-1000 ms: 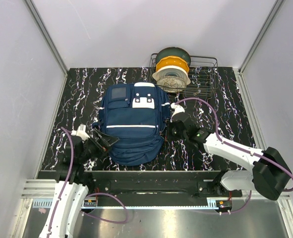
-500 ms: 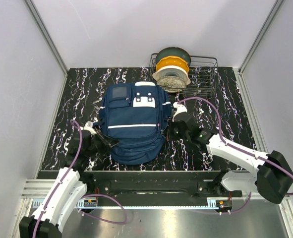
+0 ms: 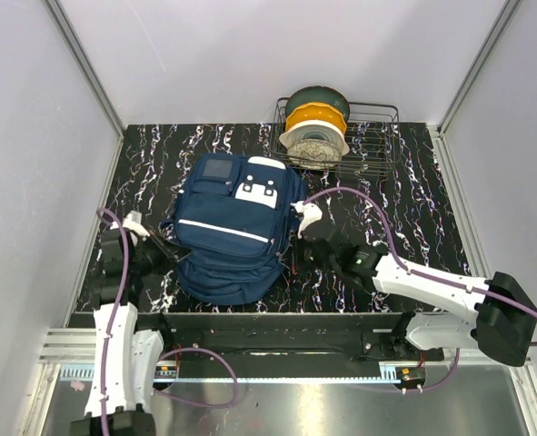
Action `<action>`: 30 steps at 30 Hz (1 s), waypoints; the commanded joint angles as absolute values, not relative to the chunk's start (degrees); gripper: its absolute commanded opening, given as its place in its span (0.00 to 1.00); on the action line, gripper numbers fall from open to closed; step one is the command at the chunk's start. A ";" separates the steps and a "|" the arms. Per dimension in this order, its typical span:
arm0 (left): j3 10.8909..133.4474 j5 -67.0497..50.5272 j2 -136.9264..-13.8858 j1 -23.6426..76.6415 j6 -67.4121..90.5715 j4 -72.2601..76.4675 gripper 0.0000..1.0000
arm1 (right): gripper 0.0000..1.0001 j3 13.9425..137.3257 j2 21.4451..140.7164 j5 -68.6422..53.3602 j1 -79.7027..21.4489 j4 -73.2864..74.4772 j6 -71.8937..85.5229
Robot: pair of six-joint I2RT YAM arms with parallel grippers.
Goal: Pack the student bag
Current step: Zip the student bag at the center of the board.
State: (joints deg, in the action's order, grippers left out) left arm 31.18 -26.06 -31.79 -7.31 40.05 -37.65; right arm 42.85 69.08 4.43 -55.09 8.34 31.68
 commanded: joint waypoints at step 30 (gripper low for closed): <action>34.72 -46.06 -38.50 -24.79 28.92 -31.55 0.00 | 0.00 57.65 91.22 4.83 -31.91 -5.89 16.87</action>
